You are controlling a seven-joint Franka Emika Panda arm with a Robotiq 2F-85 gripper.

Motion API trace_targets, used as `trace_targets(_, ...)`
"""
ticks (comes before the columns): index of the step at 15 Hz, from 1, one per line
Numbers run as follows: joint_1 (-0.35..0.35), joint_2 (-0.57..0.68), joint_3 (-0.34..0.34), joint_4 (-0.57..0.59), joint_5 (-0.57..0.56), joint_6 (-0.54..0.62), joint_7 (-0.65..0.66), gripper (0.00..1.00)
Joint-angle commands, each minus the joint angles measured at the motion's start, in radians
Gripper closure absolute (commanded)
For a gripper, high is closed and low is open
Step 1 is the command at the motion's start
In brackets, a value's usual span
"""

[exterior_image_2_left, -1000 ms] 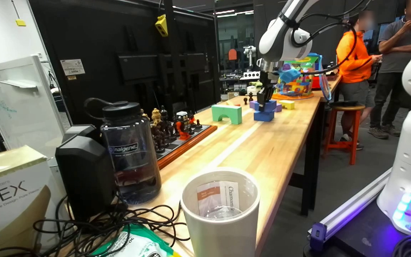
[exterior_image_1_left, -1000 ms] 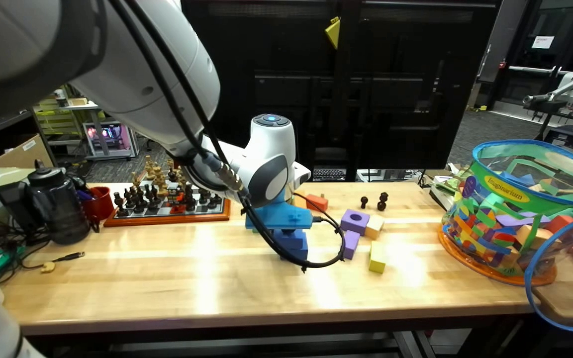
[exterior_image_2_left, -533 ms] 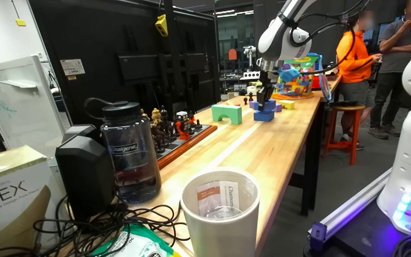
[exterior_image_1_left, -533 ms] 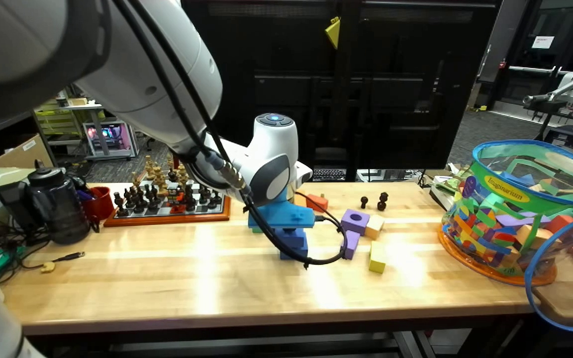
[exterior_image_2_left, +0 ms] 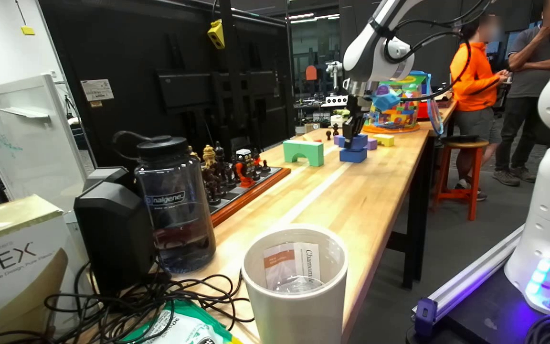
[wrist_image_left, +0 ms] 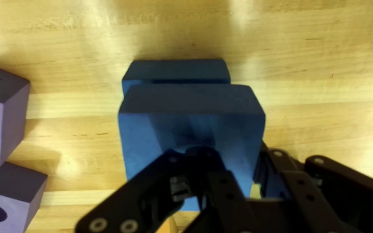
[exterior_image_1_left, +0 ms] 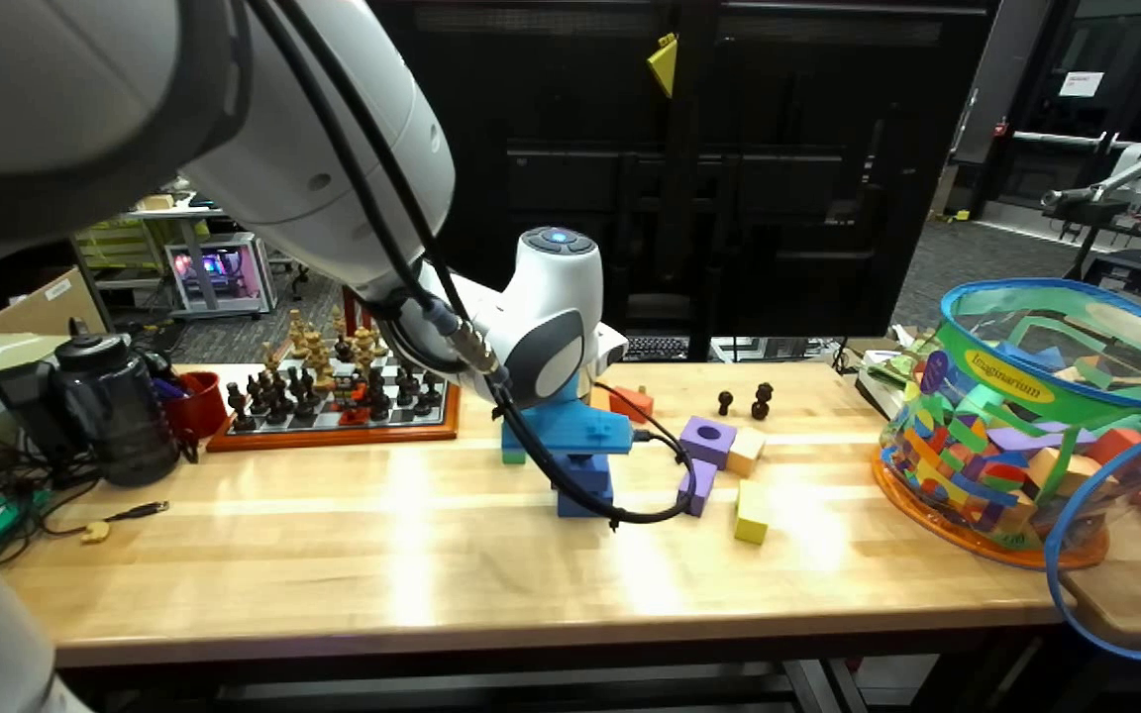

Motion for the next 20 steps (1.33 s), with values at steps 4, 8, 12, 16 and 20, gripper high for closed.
trace_targets(4,-0.001,0.025,-0.004,0.032,0.027,-0.025,-0.042,0.94)
trace_targets(8,-0.004,0.032,-0.001,0.039,0.026,-0.031,-0.04,0.94)
trace_targets(12,-0.008,0.036,-0.001,0.04,0.02,-0.038,-0.032,0.49)
trace_targets(16,-0.01,0.033,0.0,0.039,0.02,-0.045,-0.029,0.26)
trace_targets(20,-0.009,0.029,0.001,0.039,0.019,-0.047,-0.027,0.02)
